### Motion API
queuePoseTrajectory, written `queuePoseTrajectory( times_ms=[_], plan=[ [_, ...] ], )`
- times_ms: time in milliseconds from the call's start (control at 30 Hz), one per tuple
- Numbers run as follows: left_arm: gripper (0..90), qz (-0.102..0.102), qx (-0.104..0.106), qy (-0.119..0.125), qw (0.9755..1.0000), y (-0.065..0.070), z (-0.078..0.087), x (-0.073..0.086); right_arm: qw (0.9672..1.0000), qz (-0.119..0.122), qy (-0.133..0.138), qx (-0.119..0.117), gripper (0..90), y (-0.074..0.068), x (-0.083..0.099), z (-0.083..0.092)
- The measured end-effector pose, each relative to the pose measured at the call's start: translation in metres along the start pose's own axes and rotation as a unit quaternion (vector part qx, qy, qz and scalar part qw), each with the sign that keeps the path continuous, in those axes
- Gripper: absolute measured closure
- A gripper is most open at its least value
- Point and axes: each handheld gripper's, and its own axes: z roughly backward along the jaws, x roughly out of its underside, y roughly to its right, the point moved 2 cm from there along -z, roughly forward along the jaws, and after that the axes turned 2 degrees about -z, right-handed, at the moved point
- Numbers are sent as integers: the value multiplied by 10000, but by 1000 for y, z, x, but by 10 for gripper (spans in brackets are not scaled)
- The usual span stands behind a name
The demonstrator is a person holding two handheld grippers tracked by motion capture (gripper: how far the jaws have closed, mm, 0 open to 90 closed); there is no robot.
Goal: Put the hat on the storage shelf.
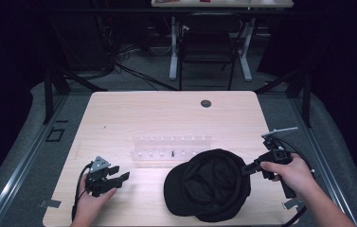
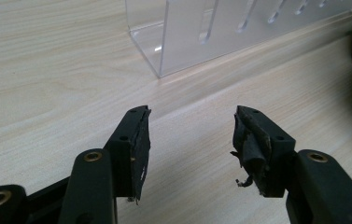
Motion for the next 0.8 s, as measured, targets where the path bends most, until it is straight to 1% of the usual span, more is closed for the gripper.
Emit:
queuePoseTrajectory(
  times_ms=[33, 67, 167, 200, 233, 267, 300, 333, 367, 433, 467, 500, 533, 567, 633, 700, 733, 800],
  plan=[
    [461, -1, -11, 7, 10000, 0, 0, 0, 10000, 4, -14, -51, 883, -1, 0, 1],
    [461, 0, -9, 8, 10000, 0, 0, 0, 9999, 6, 36, -119, 883, -2, 0, 2],
    [460, -6, 0, -3, 10000, 0, 0, 0, 9996, 14, 0, -265, 883, -5, 0, 4],
    [461, -2, 3, -6, 10000, 0, 0, 0, 9995, 85, -68, -291, 884, -6, 0, 6],
    [461, 0, 0, 14, 10000, 0, 0, 0, 9993, 97, -26, -363, 884, -7, -1, 6],
    [461, -21, 2, -2, 10000, -1, 0, 0, 9990, 139, -64, -411, 884, -8, 0, 8],
    [461, -18, 0, 0, 10000, -1, 0, 0, 9983, 138, 15, -563, 884, -12, 0, 9],
    [461, -15, 1, 3, 10000, -1, 1, 0, 9983, 138, 15, -563, 884, -12, 0, 9],
    [460, -13, 1, 6, 10000, -1, 1, 0, 9980, 147, 36, -612, 884, -14, 0, 10],
    [461, 2, 0, 14, 10000, 0, 0, 0, 9969, 146, 107, -759, 884, -20, 1, 12],
    [461, 2, 0, 14, 10000, 0, 0, 0, 9969, 146, 107, -759, 884, -20, 1, 12],
    [461, 2, 0, 12, 10000, 0, 0, 0, 9963, 124, 129, -838, 884, -24, 2, 14],
    [461, 2, 0, 12, 10000, 0, 0, 0, 9963, 124, 129, -838, 884, -24, 2, 14],
    [461, 0, -2, 11, 10000, 0, 0, 0, 9955, 148, 105, -935, 884, -26, 2, 16],
    [460, -2, -3, 8, 10000, -1, 1, 0, 9951, 192, 100, -967, 884, -27, 2, 18],
    [461, -1, -2, 9, 10000, 0, 1, 0, 9947, 197, 100, -1007, 884, -27, 2, 19],
    [461, -2, -2, 7, 10000, -1, 1, 0, 9946, 142, 139, -1023, 884, -29, 2, 20],
    [461, -13, -3, 4, 10000, -1, 1, 0, 9939, 175, 164, -1080, 884, -29, 2, 22]
  ],
)
